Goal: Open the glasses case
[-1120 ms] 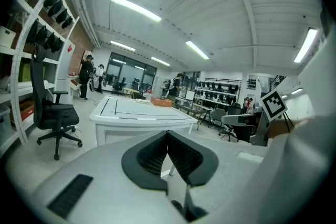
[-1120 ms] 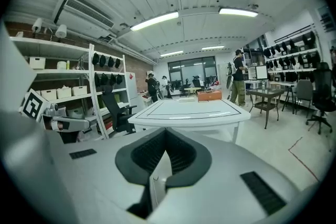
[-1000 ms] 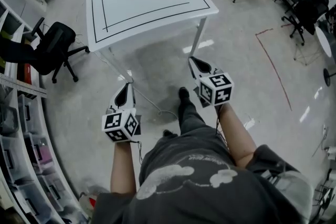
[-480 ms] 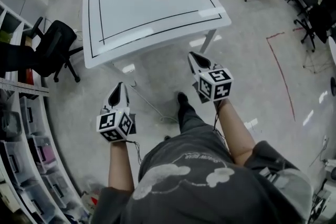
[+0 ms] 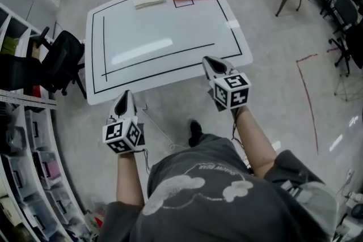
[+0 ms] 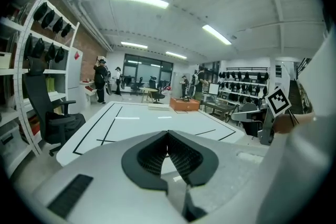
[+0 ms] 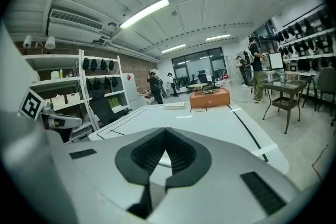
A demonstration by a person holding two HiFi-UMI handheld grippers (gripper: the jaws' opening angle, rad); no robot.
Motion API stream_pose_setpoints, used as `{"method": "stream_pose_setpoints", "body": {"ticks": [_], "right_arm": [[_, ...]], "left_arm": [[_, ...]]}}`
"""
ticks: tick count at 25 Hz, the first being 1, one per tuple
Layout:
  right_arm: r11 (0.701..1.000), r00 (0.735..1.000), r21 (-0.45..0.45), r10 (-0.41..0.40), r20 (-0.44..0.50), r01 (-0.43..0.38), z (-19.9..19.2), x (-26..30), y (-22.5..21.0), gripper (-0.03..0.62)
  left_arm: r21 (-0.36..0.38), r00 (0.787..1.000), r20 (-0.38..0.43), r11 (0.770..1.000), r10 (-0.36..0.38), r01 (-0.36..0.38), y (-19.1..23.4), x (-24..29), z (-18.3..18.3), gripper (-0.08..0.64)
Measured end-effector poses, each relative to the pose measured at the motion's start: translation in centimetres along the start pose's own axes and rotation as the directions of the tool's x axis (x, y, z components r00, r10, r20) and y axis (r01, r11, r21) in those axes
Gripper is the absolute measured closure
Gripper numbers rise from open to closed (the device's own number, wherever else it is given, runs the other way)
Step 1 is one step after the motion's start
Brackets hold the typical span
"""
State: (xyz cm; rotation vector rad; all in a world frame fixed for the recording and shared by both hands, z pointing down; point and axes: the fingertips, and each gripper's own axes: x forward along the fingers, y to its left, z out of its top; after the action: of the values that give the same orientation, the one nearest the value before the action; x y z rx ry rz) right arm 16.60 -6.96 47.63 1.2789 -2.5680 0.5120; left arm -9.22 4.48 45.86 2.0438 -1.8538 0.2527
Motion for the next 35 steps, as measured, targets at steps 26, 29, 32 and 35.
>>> {"method": "stream_pose_setpoints", "body": {"ticks": [26,29,32,35], "right_arm": [[0.994,0.996,-0.093,0.060,-0.061,-0.065,6.1,17.4,-2.9,0.592],[0.992,0.997,-0.115,0.034,-0.073,-0.043,7.6,21.1,-3.6,0.592],[0.991,0.996,-0.133,0.017,-0.082,-0.028,9.1,24.4,-4.1,0.592],[0.987,0.997,-0.156,0.013,-0.081,-0.026,10.9,27.1,-4.0,0.592]], "left_arm": [[0.044,0.998,0.001,0.997,-0.062,0.062,5.4,18.7,7.4,0.557],[0.052,0.996,-0.009,0.995,-0.089,0.089,6.8,22.4,9.0,0.557],[0.066,0.994,-0.023,0.992,-0.108,0.110,8.2,25.5,10.4,0.557],[0.060,0.992,-0.035,0.990,-0.124,0.126,9.2,28.1,11.5,0.557]]}}
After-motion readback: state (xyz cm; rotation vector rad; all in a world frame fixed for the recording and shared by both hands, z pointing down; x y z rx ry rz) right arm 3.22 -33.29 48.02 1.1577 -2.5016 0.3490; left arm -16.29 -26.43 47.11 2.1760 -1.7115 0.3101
